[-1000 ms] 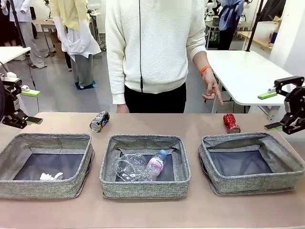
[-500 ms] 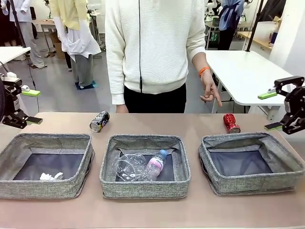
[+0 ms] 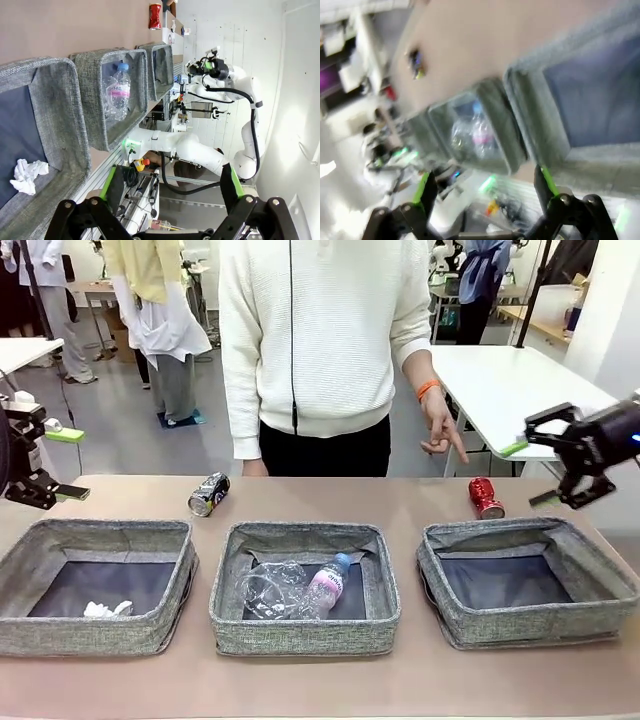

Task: Sort the waste into the appropriate baskets.
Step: Pick up the waste item pointed out by the person.

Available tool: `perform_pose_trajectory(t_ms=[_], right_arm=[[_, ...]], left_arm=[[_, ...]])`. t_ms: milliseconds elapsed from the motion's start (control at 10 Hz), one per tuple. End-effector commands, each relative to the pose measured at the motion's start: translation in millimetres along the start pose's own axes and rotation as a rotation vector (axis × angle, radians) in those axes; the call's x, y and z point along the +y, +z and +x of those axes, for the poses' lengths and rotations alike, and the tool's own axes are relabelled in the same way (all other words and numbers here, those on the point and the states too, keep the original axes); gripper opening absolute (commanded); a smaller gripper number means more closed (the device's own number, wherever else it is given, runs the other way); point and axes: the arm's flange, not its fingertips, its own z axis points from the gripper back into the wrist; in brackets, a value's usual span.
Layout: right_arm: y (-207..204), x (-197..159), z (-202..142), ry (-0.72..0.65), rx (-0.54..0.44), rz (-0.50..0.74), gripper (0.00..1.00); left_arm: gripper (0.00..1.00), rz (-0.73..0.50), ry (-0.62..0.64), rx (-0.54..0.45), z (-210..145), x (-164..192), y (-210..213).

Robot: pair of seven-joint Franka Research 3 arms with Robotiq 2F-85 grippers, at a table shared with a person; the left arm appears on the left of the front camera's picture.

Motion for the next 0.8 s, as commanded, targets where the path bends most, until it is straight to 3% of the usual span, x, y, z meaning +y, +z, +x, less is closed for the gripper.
perform_pose_trajectory(t_ms=[0, 100, 200, 300, 400, 500, 600, 700], right_arm=[[-43, 21, 67, -0.203, -0.523, -0.550, 1.00], [-43, 21, 87, -0.179, -0.720, -0.555, 1.00], [-37, 16, 100, -0.168, -0.797, -0.606, 1.00], [-30, 10, 100, -0.190, -0.734, -0.654, 1.00], [-41, 27, 80, 0.040, -0.400, -0.232, 1.00], [-41, 27, 80, 0.040, -0.400, -0.232, 1.00], [-34, 9, 104, 0.027, -0.539, -0.327, 1.00], [-37, 9, 113, 0.128, -0.501, -0.424, 1.00]], left_arm=[[1.00, 0.006, -0.001, -0.004, 0, -2, 0], [1.00, 0.006, -0.001, -0.004, 0, -2, 0], [1.00, 0.006, -0.001, -0.004, 0, -2, 0], [1.00, 0.006, -0.001, -0.004, 0, -2, 0], [1.00, 0.006, -0.001, -0.004, 0, -2, 0], [1.00, 0.006, -0.001, -0.004, 0, -2, 0], [1.00, 0.006, -0.001, -0.004, 0, -2, 0], [1.00, 0.006, -0.001, -0.004, 0, -2, 0]])
